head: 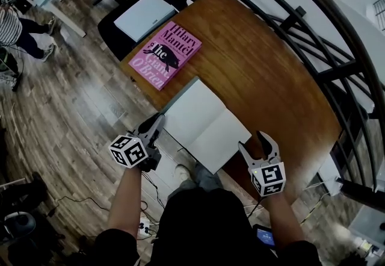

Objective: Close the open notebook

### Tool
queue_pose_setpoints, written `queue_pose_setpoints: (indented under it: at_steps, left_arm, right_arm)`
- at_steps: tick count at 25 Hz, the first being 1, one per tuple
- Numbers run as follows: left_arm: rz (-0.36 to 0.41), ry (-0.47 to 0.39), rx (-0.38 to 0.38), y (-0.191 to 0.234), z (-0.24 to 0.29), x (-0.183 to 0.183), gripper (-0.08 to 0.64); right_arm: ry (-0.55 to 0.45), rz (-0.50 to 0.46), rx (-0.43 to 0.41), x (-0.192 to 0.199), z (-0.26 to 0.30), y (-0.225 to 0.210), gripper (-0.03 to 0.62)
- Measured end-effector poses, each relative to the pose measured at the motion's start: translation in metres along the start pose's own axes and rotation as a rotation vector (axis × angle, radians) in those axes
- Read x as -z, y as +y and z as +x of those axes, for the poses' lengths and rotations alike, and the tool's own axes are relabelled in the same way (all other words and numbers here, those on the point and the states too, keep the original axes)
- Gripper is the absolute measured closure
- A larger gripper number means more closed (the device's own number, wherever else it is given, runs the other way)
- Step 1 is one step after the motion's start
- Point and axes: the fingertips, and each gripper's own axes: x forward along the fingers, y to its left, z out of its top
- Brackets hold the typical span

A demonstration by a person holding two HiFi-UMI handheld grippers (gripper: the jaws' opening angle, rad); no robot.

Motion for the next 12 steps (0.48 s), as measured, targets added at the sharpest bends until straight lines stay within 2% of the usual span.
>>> queue_pose_setpoints:
  at_steps: [3,7,10,12]
  left_arm:
    - [0.064,-0.012,0.028,-0.019,-0.005,-0.008,0.506]
    - [0.207,-0.008,0.057,-0.048,-0.012,-0.013,0.506]
    - [0.351,0.013,0.056,-0.073,-0.018,-0.013,0.506]
    - [0.392,0.017,0.072,-0.090,-0.021,-0.010,0.506]
  right_arm:
    - [-0.027,-0.020,-0.010,-0.009,-0.004,0.010,0.311]
    - [-0.058,-0.025,-0.021,-0.017,-0.013,0.021,0.311]
    - [-0.081,0.031,-0.029,-0.017,-0.022,0.023,0.314]
    - [-0.097,0.086,-0.033,-0.015,-0.030,0.022,0.314]
